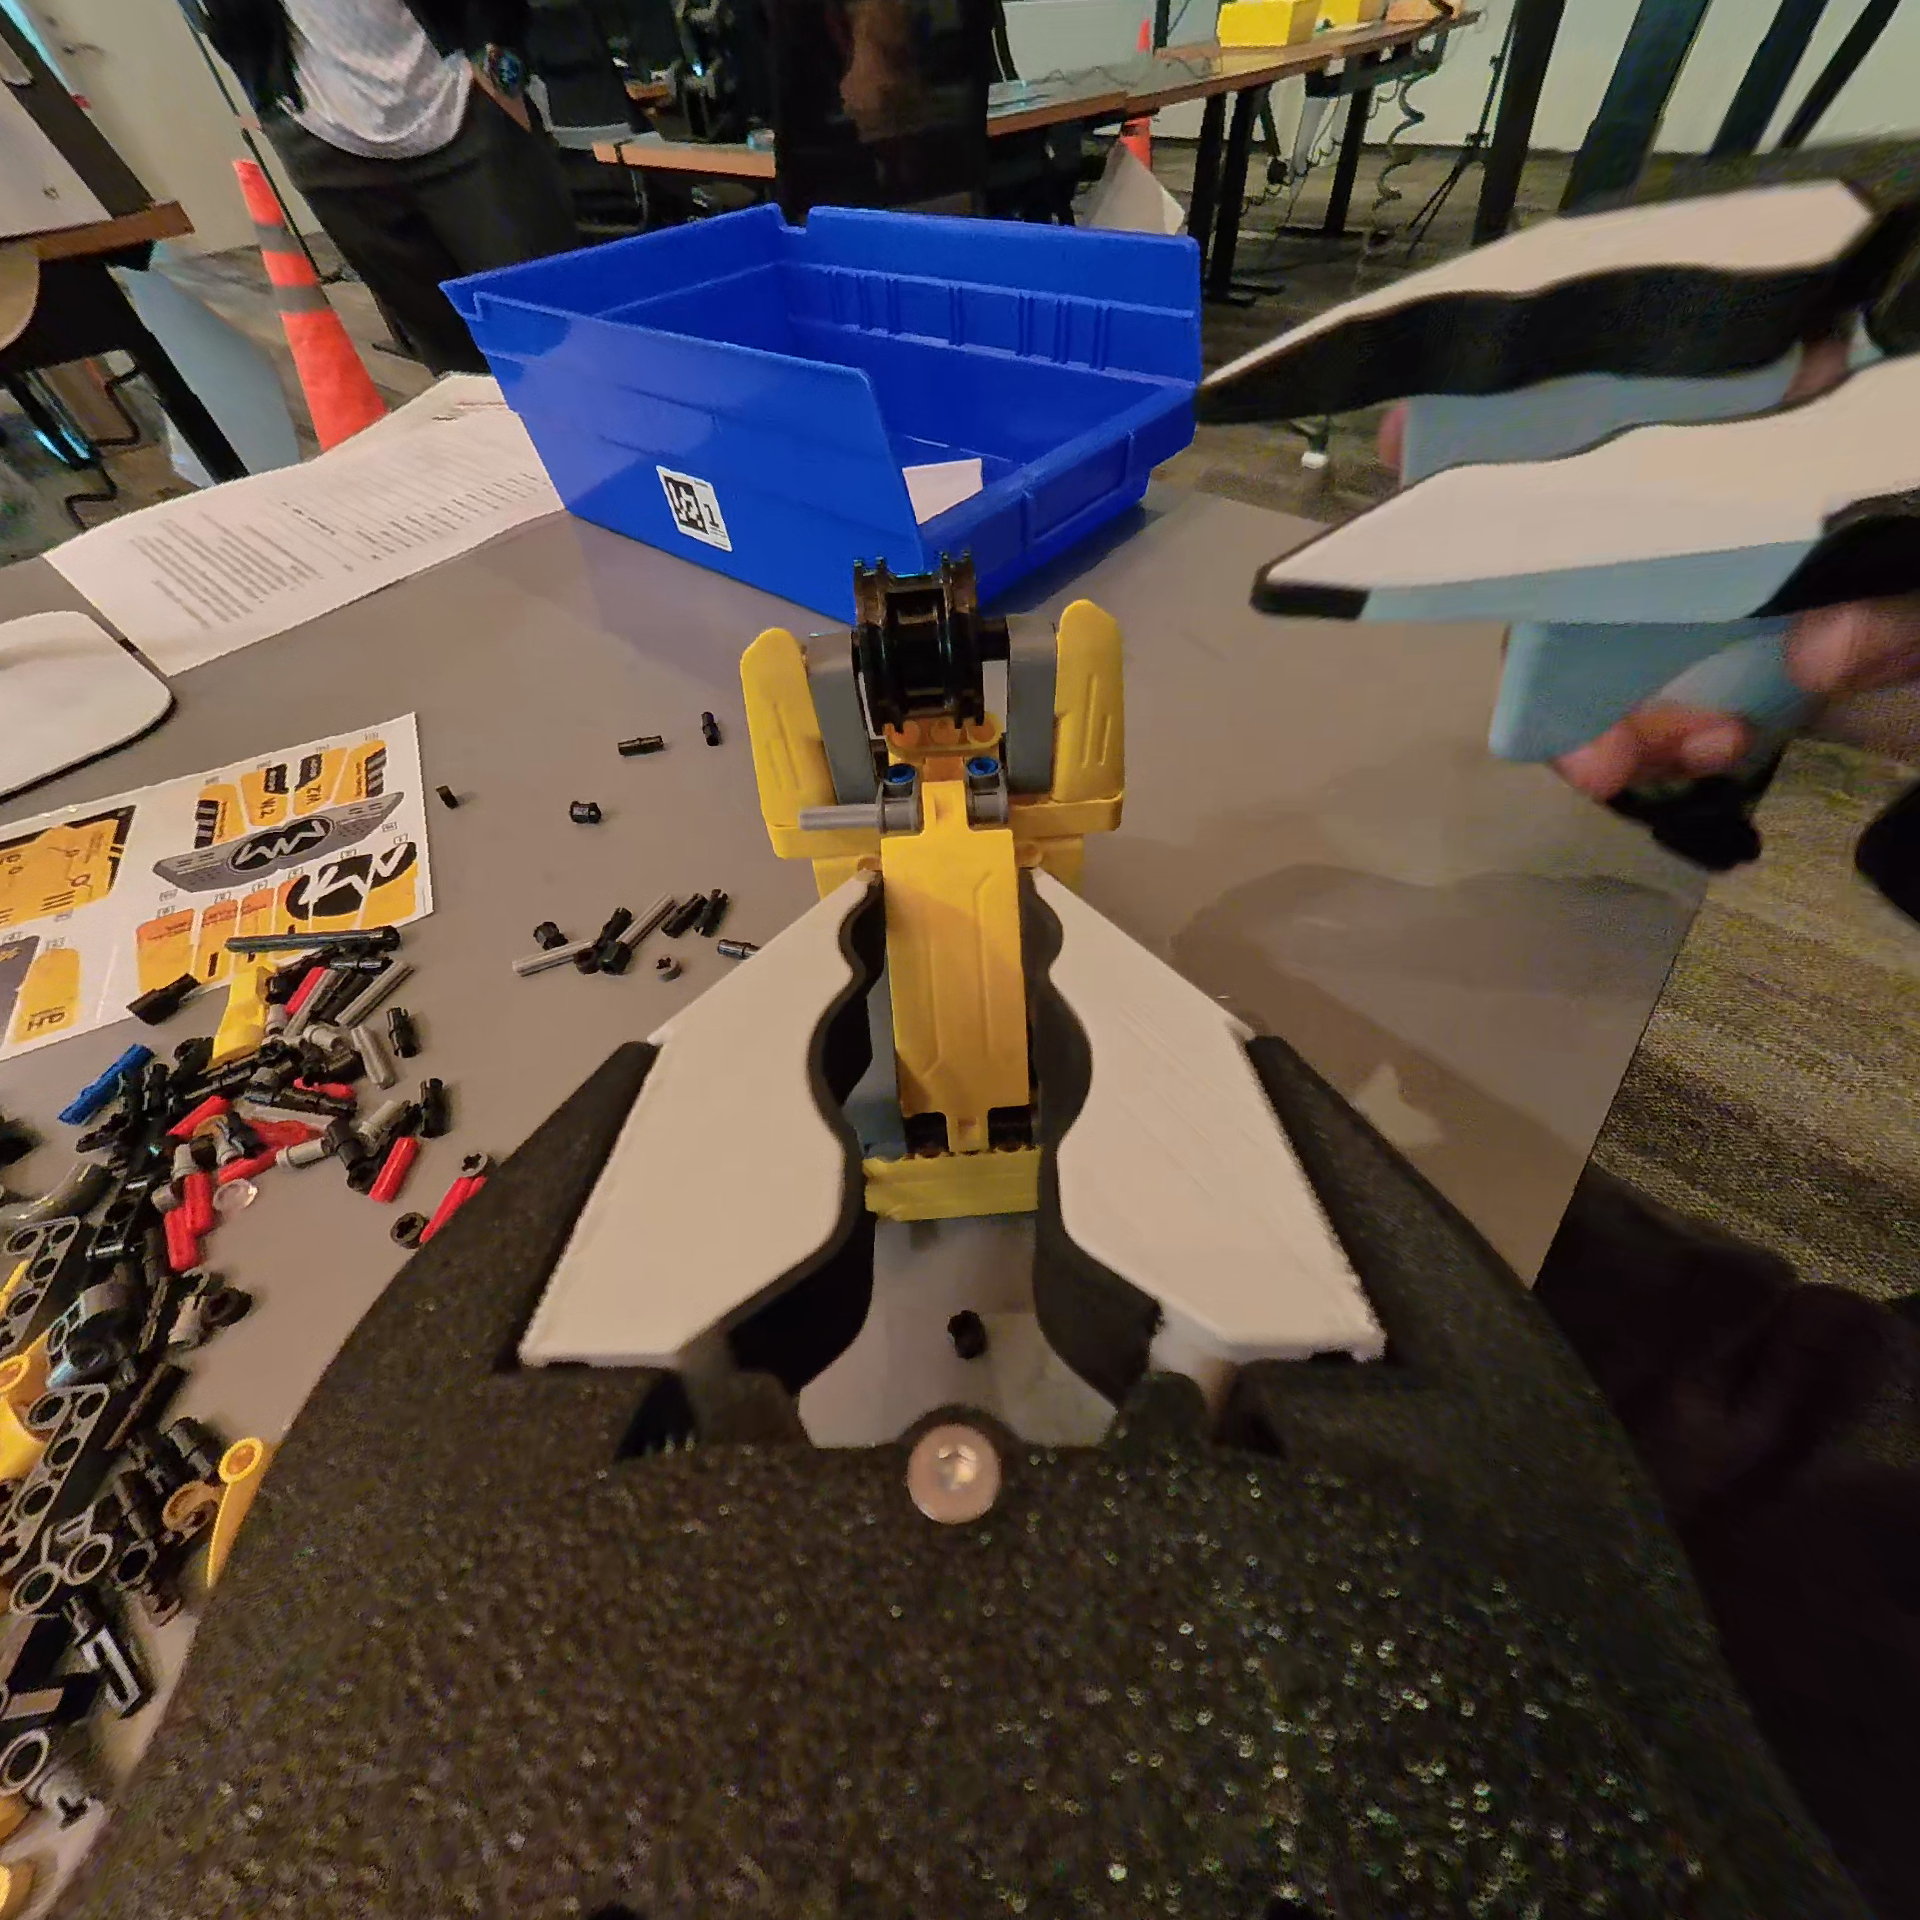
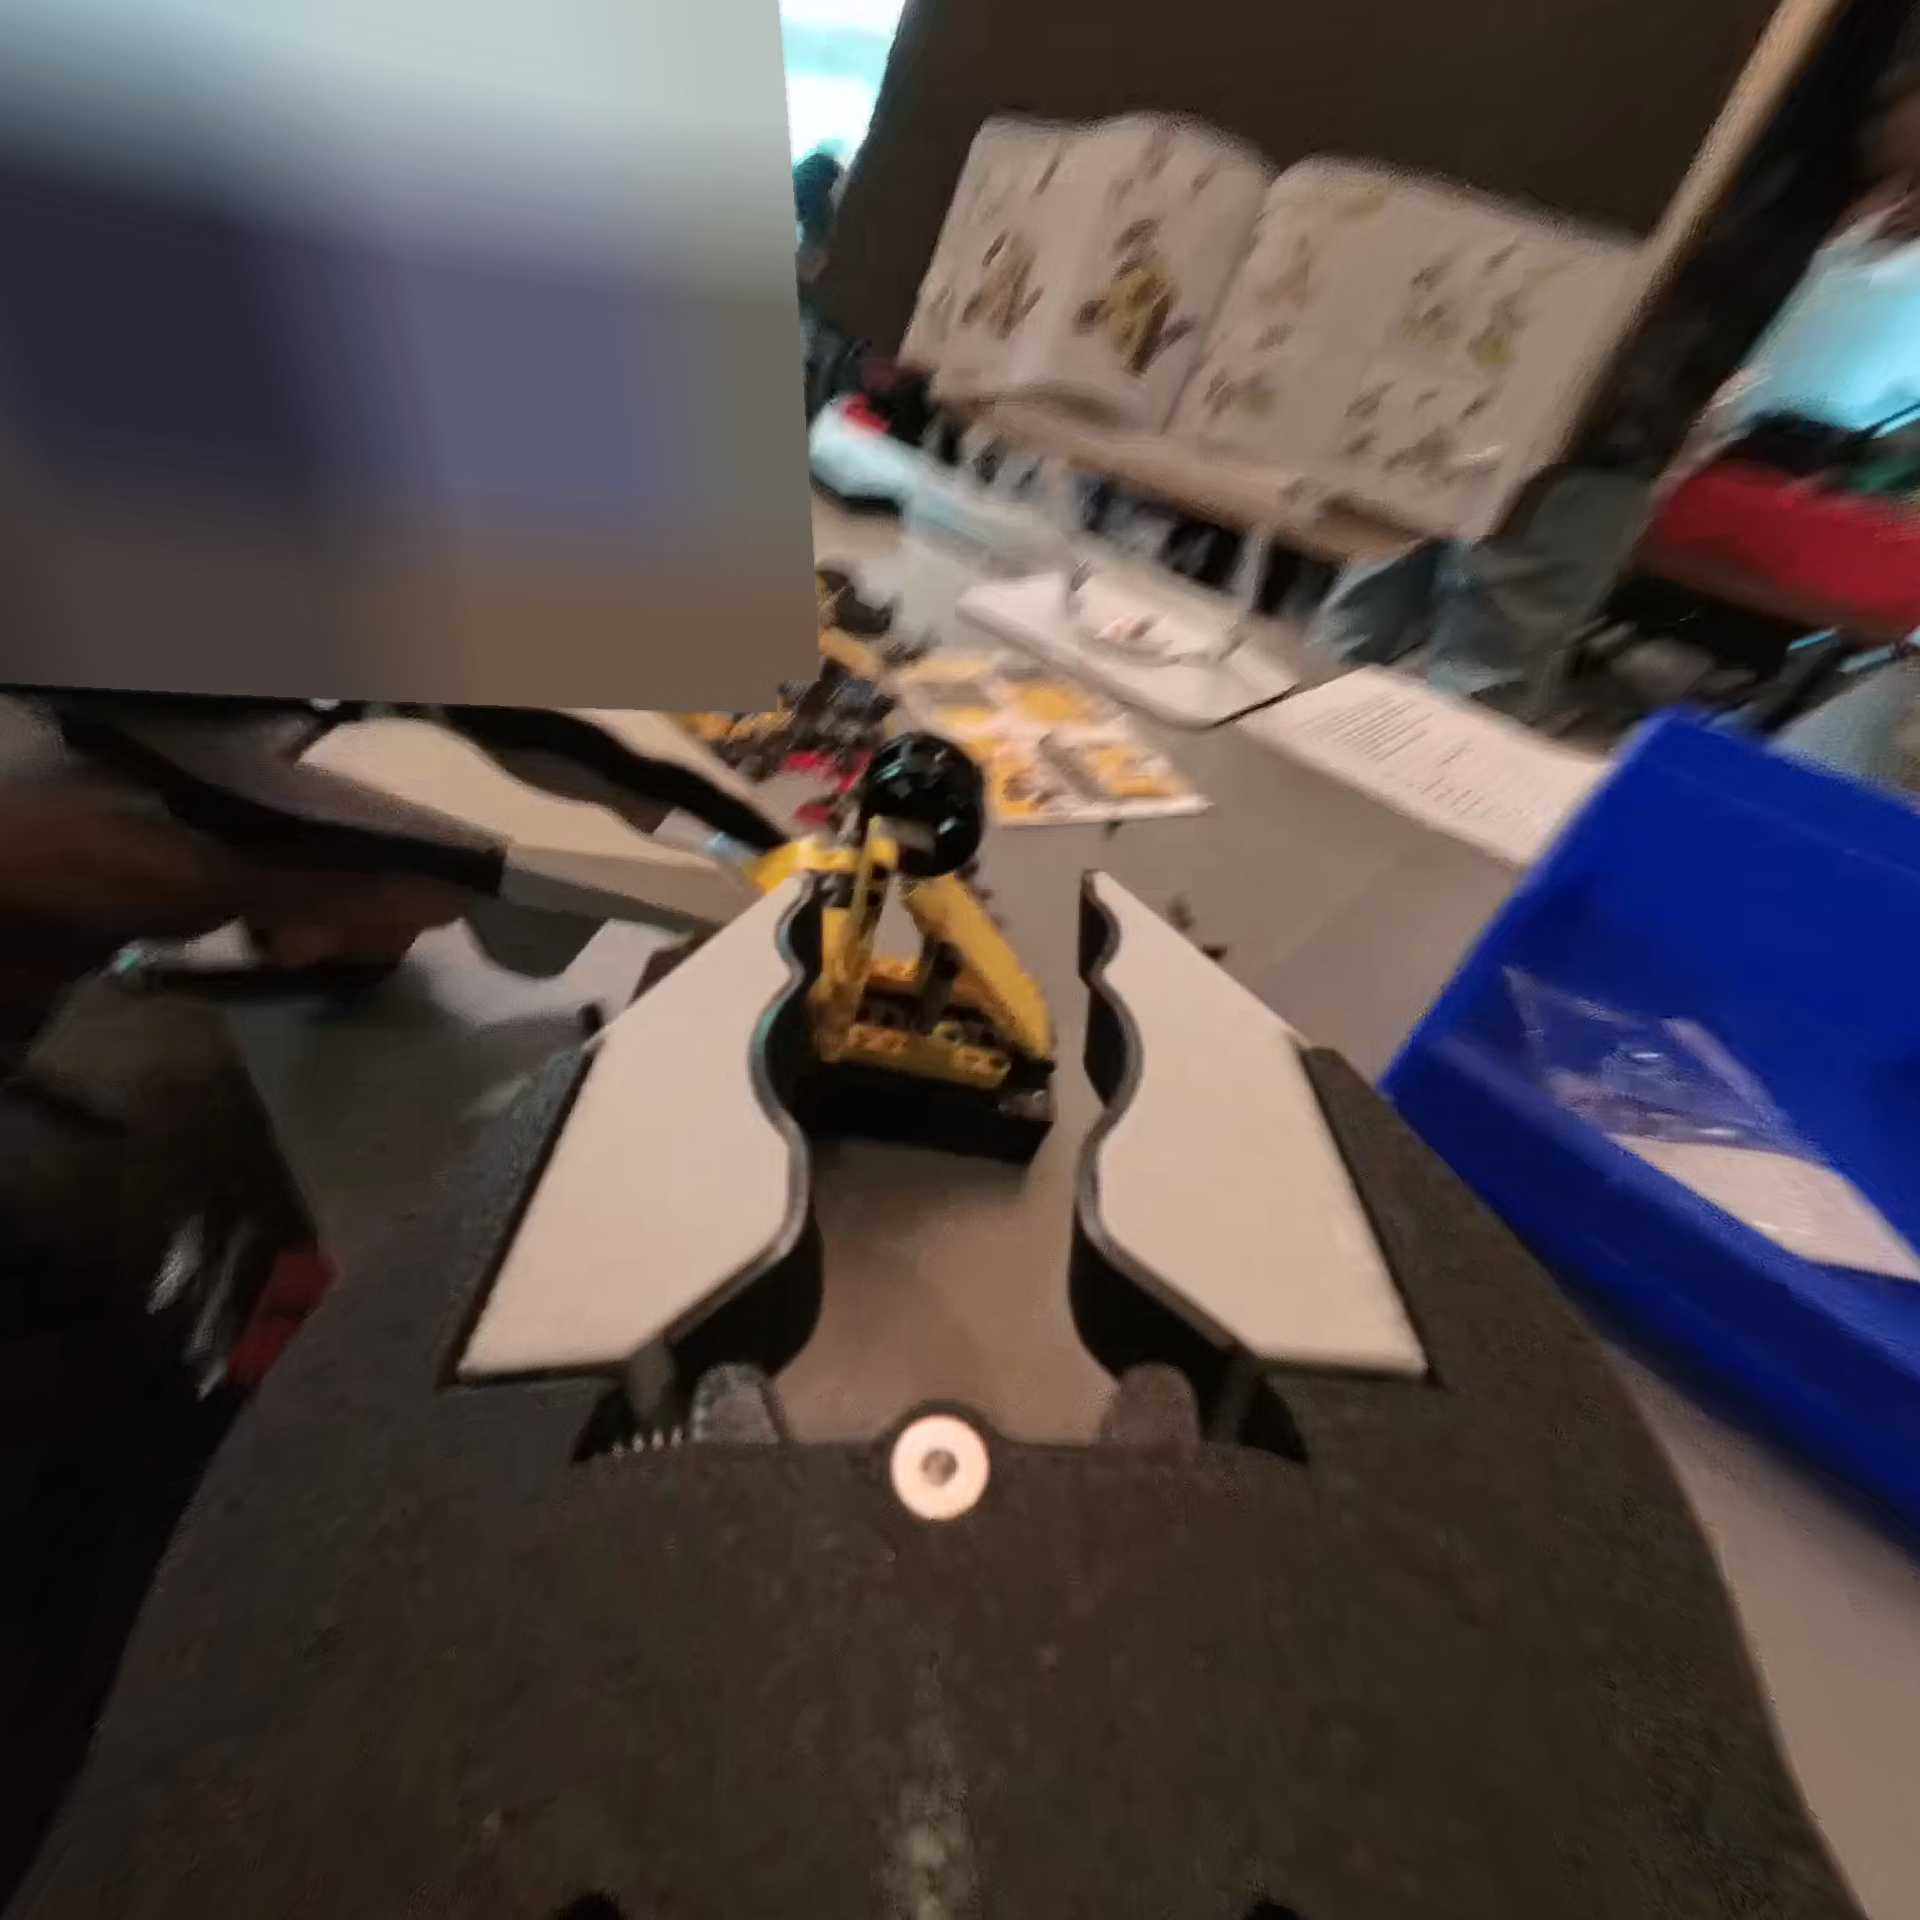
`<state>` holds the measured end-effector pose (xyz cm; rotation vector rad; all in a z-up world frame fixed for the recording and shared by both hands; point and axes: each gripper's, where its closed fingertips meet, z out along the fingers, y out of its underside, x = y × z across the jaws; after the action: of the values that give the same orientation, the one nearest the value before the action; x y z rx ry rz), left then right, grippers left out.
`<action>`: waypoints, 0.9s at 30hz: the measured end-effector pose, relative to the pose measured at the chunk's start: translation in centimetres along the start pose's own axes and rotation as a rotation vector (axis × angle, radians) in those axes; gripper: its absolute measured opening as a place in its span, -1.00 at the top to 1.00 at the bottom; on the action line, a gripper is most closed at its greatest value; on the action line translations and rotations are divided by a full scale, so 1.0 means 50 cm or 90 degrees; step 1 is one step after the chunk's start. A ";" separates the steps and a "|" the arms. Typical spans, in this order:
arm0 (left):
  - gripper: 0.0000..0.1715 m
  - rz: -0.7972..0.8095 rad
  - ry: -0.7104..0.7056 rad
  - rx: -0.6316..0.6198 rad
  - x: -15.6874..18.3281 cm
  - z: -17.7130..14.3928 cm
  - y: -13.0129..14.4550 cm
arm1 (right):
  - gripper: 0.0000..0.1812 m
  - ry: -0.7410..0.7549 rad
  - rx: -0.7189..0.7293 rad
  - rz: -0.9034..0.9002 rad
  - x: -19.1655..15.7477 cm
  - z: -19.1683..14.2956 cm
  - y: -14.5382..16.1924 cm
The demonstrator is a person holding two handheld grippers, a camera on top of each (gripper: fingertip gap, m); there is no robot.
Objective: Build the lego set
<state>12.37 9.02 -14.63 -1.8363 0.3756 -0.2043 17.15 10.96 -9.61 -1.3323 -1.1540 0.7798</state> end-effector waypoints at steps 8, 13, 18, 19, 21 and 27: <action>0.71 0.043 -0.011 -0.001 -0.007 -0.018 0.006 | 0.31 -0.240 -0.121 0.112 -0.078 0.055 0.046; 0.71 0.020 0.042 -0.025 -0.012 -0.044 0.026 | 0.30 -0.202 -0.153 0.025 -0.120 0.064 0.077; 0.71 -0.034 0.094 -0.040 -0.019 -0.084 0.041 | 0.38 -0.207 -0.171 0.014 -0.156 0.060 0.075; 0.71 -0.036 0.097 -0.038 -0.019 -0.088 0.042 | 0.38 -0.209 -0.176 0.008 -0.159 0.059 0.077; 0.71 -0.034 0.100 -0.028 -0.019 -0.099 0.042 | 0.38 -0.219 -0.189 0.000 -0.166 0.056 0.080; 0.71 -0.012 0.135 -0.035 -0.018 -0.133 0.050 | 0.52 -0.366 -0.210 -0.034 -0.214 0.001 0.034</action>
<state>9.00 2.73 -15.04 -1.8776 0.5166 -0.4074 14.22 1.15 -13.23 -1.3739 -1.8274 0.9989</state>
